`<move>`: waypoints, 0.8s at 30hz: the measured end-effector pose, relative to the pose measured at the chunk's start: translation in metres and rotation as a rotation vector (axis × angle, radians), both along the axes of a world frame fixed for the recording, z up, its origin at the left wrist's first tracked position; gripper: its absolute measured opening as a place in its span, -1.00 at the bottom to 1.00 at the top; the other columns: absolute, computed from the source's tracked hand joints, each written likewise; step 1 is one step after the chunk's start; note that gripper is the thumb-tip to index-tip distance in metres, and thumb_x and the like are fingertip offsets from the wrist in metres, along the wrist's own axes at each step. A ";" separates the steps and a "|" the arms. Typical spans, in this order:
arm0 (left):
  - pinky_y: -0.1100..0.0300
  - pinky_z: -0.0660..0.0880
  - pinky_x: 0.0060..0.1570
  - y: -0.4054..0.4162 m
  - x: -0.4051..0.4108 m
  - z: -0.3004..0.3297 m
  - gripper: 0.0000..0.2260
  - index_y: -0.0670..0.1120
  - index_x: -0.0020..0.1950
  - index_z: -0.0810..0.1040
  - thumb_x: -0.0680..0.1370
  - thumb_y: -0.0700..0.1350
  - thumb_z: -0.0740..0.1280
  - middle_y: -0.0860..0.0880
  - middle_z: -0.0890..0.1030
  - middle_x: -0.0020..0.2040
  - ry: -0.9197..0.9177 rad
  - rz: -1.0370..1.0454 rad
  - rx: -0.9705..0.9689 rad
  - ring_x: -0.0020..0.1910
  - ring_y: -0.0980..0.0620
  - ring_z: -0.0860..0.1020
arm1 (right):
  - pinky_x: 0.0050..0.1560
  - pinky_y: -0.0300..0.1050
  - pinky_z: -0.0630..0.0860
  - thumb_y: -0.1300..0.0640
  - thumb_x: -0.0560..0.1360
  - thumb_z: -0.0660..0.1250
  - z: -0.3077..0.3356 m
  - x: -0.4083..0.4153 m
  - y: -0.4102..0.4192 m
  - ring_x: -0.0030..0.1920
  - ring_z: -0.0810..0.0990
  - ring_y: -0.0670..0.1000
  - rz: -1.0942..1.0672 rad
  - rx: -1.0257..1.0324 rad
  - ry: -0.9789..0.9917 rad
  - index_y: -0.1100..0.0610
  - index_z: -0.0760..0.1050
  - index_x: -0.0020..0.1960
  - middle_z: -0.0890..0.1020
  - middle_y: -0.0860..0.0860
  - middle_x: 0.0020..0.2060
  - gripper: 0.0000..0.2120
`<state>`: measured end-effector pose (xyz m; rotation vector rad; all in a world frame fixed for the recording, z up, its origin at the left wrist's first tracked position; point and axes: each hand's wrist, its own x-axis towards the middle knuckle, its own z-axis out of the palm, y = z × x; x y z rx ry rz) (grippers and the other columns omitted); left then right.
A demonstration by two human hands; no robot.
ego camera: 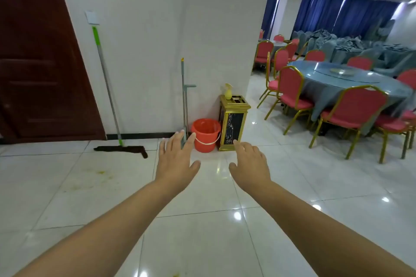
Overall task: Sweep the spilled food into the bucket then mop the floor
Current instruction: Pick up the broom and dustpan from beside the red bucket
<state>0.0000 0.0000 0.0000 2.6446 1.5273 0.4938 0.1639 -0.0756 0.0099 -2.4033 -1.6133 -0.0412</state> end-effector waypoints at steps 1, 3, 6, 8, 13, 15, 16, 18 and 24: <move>-0.03 -0.15 0.52 0.005 0.013 -0.003 -0.36 0.05 0.57 -0.04 0.57 0.11 0.18 -0.06 -0.01 0.57 -0.013 0.007 -0.012 0.56 -0.06 -0.07 | 0.43 -0.06 0.22 0.09 0.57 0.21 0.000 0.014 0.005 0.42 0.28 0.03 0.003 -0.002 -0.001 0.03 0.11 0.54 0.31 0.00 0.43 -0.43; -0.03 -0.12 0.52 0.019 0.035 -0.012 -0.37 0.05 0.57 0.00 0.57 0.10 0.20 -0.07 0.03 0.56 -0.041 0.033 -0.033 0.55 -0.06 -0.03 | 0.41 -0.08 0.26 0.10 0.56 0.21 -0.007 0.041 0.018 0.40 0.31 0.02 -0.006 0.016 0.014 0.04 0.15 0.52 0.34 0.00 0.41 -0.45; -0.03 -0.10 0.51 0.039 0.062 -0.019 -0.37 0.05 0.57 0.01 0.57 0.10 0.21 -0.07 0.04 0.56 -0.034 0.061 -0.069 0.55 -0.06 -0.01 | 0.38 -0.07 0.29 0.11 0.56 0.22 -0.015 0.072 0.041 0.38 0.32 0.02 -0.015 -0.006 0.056 0.04 0.19 0.50 0.35 0.00 0.40 -0.47; -0.03 -0.10 0.51 0.055 0.076 -0.023 -0.37 0.06 0.57 0.01 0.57 0.10 0.21 -0.07 0.03 0.56 -0.018 0.081 -0.081 0.55 -0.07 -0.01 | 0.36 -0.06 0.31 0.12 0.55 0.22 -0.021 0.089 0.056 0.37 0.34 0.03 -0.011 -0.006 0.060 0.05 0.20 0.49 0.36 0.01 0.39 -0.48; -0.03 -0.12 0.50 0.100 0.112 -0.031 -0.37 0.06 0.57 0.01 0.57 0.09 0.22 -0.07 0.02 0.56 -0.013 0.095 -0.099 0.55 -0.07 -0.03 | 0.34 -0.05 0.32 0.11 0.55 0.22 -0.035 0.122 0.103 0.35 0.35 0.05 0.029 -0.023 0.070 0.07 0.20 0.50 0.38 0.03 0.38 -0.47; -0.02 -0.12 0.50 0.123 0.127 -0.034 -0.37 0.06 0.56 0.02 0.57 0.09 0.21 -0.07 0.03 0.56 -0.025 0.096 -0.092 0.54 -0.07 -0.02 | 0.35 -0.06 0.31 0.11 0.56 0.21 -0.038 0.135 0.127 0.36 0.35 0.05 0.039 -0.030 0.077 0.07 0.20 0.50 0.37 0.02 0.39 -0.48; -0.02 -0.12 0.50 0.136 0.135 -0.035 -0.38 0.05 0.56 0.03 0.57 0.09 0.21 -0.08 0.04 0.55 -0.028 0.100 -0.089 0.54 -0.07 -0.01 | 0.35 -0.06 0.31 0.11 0.56 0.21 -0.040 0.142 0.140 0.36 0.35 0.05 0.039 -0.037 0.073 0.07 0.20 0.50 0.38 0.02 0.38 -0.48; -0.03 -0.11 0.50 0.163 0.150 -0.036 -0.38 0.05 0.56 0.03 0.57 0.09 0.21 -0.09 0.05 0.55 -0.031 0.101 -0.080 0.54 -0.08 0.00 | 0.35 -0.06 0.31 0.10 0.56 0.21 -0.041 0.156 0.169 0.35 0.36 0.05 0.055 -0.050 0.056 0.07 0.21 0.50 0.39 0.02 0.36 -0.48; -0.03 -0.07 0.51 0.271 0.186 -0.037 -0.38 0.05 0.56 0.04 0.57 0.08 0.23 -0.08 0.07 0.54 -0.082 0.136 -0.092 0.53 -0.09 0.04 | 0.33 -0.06 0.32 0.14 0.57 0.20 -0.034 0.193 0.283 0.31 0.42 0.03 0.115 -0.037 0.079 0.06 0.29 0.45 0.45 0.01 0.31 -0.55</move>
